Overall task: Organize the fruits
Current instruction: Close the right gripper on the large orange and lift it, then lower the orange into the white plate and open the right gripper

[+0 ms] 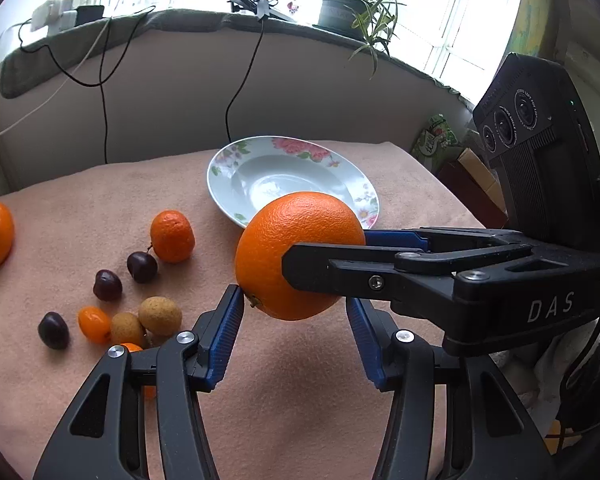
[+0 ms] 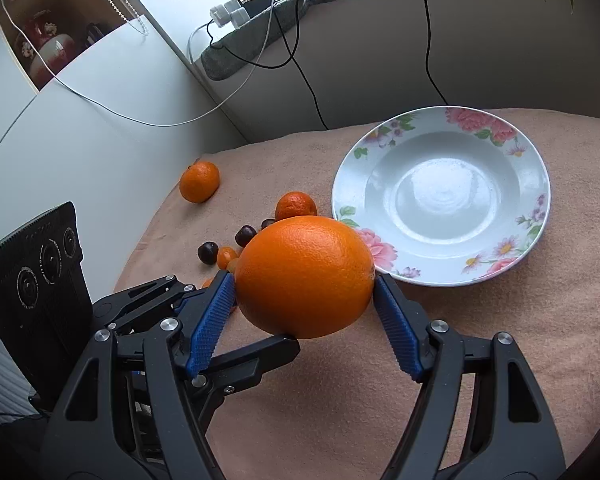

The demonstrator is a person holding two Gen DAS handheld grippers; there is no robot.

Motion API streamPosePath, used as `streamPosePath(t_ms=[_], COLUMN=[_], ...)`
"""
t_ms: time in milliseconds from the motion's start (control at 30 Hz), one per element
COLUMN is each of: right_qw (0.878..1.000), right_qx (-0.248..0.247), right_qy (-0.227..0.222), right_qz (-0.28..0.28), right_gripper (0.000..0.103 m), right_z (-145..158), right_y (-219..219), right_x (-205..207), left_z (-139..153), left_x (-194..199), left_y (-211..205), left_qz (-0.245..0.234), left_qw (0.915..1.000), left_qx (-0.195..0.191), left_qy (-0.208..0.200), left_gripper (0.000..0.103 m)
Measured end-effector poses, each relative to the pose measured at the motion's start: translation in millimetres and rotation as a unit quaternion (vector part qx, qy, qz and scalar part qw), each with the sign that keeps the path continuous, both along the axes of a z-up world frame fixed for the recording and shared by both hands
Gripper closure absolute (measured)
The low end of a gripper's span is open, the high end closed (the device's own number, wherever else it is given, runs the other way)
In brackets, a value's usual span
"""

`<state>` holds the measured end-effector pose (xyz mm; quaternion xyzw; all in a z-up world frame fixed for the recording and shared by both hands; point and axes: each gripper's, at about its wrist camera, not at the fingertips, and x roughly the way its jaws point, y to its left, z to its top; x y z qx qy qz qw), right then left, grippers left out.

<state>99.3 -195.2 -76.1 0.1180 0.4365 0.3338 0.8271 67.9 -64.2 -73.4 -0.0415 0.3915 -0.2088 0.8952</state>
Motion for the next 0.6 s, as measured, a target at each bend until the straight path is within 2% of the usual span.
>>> streamPosePath(t_ms=[367, 600], right_qw=[0.999, 0.999], right_qx=[0.007, 0.011], right_qy=[0.0, 0.014], right_qz=[-0.034, -0.046], right_gripper=[0.028, 0.028], right_z=[1.3, -5.3], right_y=[-25.9, -36.1], right_x=[18.8, 30.9], left_z=[6.7, 4.1], left_x=[25.4, 38.3], left_y=[-20.8, -33.5], left_qz=[-0.018, -0.021], left_qw=[0.9998, 0.9997], left_qx=[0.009, 0.015], left_qy=[-0.006, -0.001], left_gripper=[0.05, 0.05])
